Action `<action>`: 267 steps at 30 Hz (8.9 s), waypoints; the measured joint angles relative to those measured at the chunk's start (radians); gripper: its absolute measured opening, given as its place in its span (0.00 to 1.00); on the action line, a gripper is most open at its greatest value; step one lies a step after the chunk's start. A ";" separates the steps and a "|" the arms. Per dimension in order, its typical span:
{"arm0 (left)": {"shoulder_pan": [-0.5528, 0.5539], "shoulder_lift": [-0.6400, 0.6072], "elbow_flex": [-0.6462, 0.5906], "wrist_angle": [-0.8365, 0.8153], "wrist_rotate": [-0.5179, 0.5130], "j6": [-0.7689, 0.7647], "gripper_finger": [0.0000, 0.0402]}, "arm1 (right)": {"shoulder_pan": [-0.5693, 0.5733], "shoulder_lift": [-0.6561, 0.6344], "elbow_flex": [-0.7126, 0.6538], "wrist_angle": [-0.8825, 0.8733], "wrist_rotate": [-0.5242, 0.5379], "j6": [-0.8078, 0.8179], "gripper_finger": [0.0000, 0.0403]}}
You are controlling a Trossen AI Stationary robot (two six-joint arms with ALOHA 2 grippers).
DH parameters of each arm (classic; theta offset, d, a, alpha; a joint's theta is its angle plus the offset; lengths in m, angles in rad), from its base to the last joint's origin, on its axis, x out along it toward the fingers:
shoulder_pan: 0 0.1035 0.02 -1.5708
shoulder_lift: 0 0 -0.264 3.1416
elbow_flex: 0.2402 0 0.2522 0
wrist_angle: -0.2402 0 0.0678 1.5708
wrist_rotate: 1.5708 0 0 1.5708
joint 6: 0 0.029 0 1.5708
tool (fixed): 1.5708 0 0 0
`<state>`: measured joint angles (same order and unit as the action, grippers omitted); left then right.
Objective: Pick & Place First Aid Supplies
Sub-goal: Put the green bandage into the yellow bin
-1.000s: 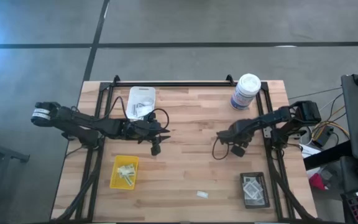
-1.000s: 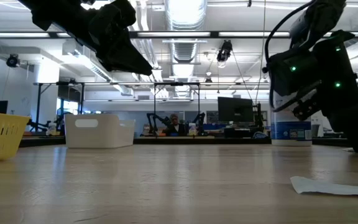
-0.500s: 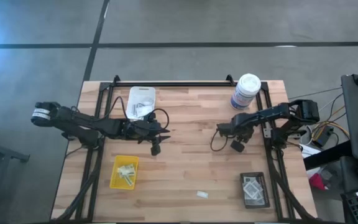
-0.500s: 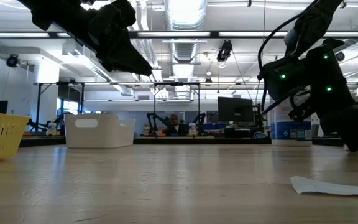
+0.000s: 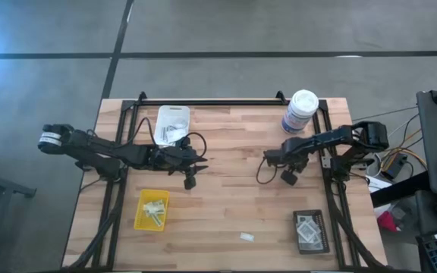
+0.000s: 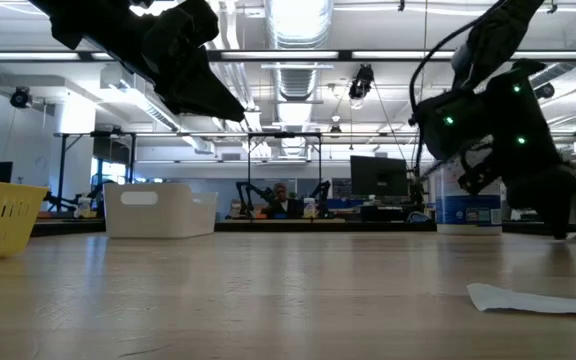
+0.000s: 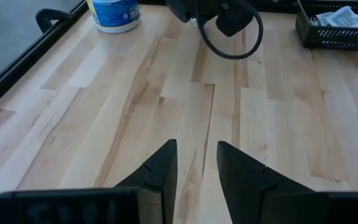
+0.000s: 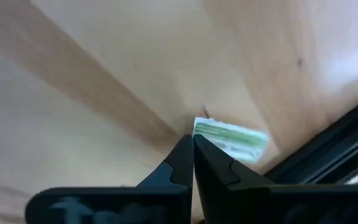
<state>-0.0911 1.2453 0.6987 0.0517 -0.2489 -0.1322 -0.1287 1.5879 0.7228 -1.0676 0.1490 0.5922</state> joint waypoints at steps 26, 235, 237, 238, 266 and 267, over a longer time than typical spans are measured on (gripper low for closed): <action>-0.002 0.000 0.000 -0.030 0.031 0.019 0.27 | 0.344 -0.072 0.334 0.170 -0.071 0.065 0.02; -0.138 -0.089 0.133 -0.401 0.084 0.055 0.23 | 0.719 0.201 0.155 1.250 -0.237 0.526 0.11; -0.134 -0.089 0.133 -0.404 0.084 0.049 0.23 | 0.719 0.214 0.157 1.251 -0.236 0.489 0.10; -0.132 -0.089 0.133 -0.404 0.084 0.049 0.23 | 0.719 0.216 0.157 1.248 -0.236 0.473 0.09; -0.108 -0.089 0.133 -0.400 0.088 0.052 0.23 | 0.649 0.270 0.159 1.133 -0.231 0.075 0.03; -0.107 -0.089 0.133 -0.399 0.097 0.050 0.23 | 0.639 0.268 0.159 1.129 -0.231 0.048 0.03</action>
<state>-0.1978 1.1561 0.8314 -0.3477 -0.1521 -0.0824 0.5101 1.8563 0.8814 0.0618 -0.0822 0.6405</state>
